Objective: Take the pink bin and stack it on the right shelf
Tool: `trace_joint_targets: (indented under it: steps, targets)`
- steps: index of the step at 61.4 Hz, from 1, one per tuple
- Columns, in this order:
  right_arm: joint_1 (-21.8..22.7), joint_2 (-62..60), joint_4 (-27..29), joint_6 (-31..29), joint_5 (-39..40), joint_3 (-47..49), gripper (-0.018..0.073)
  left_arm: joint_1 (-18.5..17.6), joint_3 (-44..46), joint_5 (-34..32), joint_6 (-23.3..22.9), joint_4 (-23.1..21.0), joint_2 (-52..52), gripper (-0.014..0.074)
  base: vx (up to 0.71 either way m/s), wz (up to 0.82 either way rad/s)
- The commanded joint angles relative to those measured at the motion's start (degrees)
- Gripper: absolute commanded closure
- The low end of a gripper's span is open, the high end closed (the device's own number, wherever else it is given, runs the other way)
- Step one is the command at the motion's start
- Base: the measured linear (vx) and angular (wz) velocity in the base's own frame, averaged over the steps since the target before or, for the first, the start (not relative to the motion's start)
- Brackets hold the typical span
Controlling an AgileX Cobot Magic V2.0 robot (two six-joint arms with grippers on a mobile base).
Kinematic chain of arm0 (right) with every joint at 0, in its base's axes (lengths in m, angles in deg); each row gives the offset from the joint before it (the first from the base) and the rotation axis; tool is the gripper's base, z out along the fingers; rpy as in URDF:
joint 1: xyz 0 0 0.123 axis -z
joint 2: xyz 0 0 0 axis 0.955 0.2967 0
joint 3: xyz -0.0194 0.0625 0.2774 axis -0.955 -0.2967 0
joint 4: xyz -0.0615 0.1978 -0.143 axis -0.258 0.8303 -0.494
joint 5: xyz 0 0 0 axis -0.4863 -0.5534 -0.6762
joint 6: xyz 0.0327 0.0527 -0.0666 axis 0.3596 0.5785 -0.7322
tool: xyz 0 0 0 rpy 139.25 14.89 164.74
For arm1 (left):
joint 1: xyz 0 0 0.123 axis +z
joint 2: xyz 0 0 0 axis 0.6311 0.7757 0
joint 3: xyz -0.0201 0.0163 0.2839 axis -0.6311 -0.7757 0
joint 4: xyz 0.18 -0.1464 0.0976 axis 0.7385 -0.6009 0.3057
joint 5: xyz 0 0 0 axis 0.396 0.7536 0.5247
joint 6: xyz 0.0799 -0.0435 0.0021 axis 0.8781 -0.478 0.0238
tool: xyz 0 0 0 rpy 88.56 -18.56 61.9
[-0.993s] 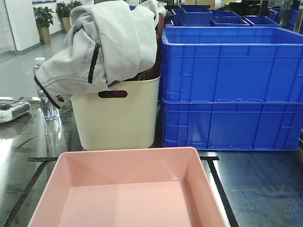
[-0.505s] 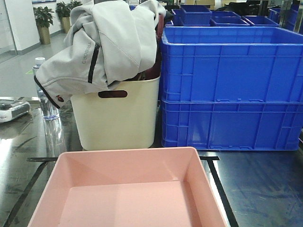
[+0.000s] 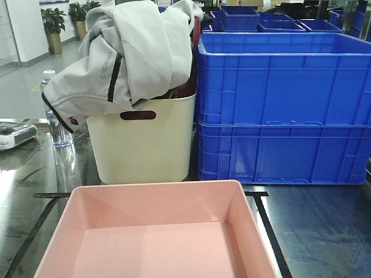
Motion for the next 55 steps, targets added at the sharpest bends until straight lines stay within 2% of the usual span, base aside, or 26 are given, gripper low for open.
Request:
trace_joint_targets:
  steps: [1,12,16,26,35,55]
  targets:
    - [-0.04,-2.13,-0.75,-0.25,6.54,-0.67,0.0568,0.07,-0.80,-4.71,-0.61,0.00,-1.11,0.0596,0.00,0.00]
    - [0.08,-7.08,-0.68,2.63,7.39,-5.77,0.0568,0.07,-0.80,-4.71,-0.61,0.00,-1.11,0.0596,0.00,0.00]
    - [0.08,-8.25,-0.77,4.06,5.39,-5.55,0.0568,0.07,-0.80,-4.71,-0.61,0.00,-1.11,0.0596,0.00,0.00]
    - [-0.14,-8.25,-1.02,4.06,5.98,-5.55,0.0568,0.07,-0.80,-4.71,-0.61,0.00,-1.06,0.0596,0.00,0.00]
    - [-3.58,-8.25,-2.99,3.82,6.75,-5.55,0.0568,0.07,-0.80,-4.71,-0.61,0.00,-1.06,0.0596,0.00,0.00]
    - [-3.62,-8.19,-2.88,3.87,6.90,-5.55,0.0568,0.07,-0.80,-4.71,-0.61,0.00,-1.06,0.0596,0.00,0.00]
